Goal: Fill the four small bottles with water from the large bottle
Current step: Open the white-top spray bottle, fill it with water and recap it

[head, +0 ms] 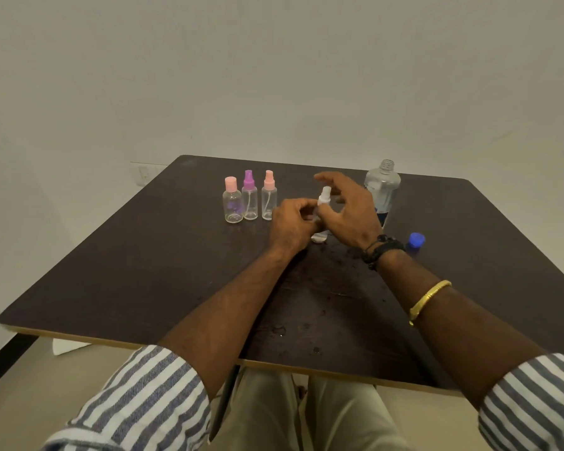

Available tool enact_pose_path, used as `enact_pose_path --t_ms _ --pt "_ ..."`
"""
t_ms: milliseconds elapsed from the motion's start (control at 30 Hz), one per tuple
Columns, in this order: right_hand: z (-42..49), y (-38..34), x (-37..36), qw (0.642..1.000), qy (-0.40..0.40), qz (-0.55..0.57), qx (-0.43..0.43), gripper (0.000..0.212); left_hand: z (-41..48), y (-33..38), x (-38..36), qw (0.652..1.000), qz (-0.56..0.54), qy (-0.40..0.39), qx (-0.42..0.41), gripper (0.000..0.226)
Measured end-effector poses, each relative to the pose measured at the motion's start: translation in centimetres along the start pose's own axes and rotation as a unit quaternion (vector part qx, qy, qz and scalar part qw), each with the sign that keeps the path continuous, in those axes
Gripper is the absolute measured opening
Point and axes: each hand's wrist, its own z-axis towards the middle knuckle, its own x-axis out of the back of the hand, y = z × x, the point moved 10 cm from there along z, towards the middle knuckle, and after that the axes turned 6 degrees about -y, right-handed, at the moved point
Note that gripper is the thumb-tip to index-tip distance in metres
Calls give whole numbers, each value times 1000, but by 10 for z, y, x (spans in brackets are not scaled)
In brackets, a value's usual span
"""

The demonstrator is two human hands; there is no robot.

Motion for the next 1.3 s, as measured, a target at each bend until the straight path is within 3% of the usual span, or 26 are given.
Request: enact_pose_path --t_ms 200,333,467,633,833,933,1167,1300 --pt "2 8 4 999 28 -36 -11 26 2 -2 -1 1000 31 -1 5 28" --pt "5 14 -4 996 24 -70 -39 32 2 -2 0 999 32 2 3 21" --pt "-1 4 -1 1000 10 5 -13 45 -1 1 2 1000 7 4 1 30" --pt "-4 3 8 999 37 -29 -9 33 1 -3 1 1000 22 1 5 34" --pt "0 11 -7 999 -5 -13 -46 51 0 1 1 1000 10 2 -6 33" --pt "-2 7 -5 999 -3 18 -36 47 -1 2 1 1000 9 1 -3 36" --pt "2 12 -2 996 8 -63 -69 47 0 -4 -1 1000 24 -2 -3 28" --pt "-3 4 -4 999 -5 -13 -38 49 0 -2 1 1000 7 0 -1 31"
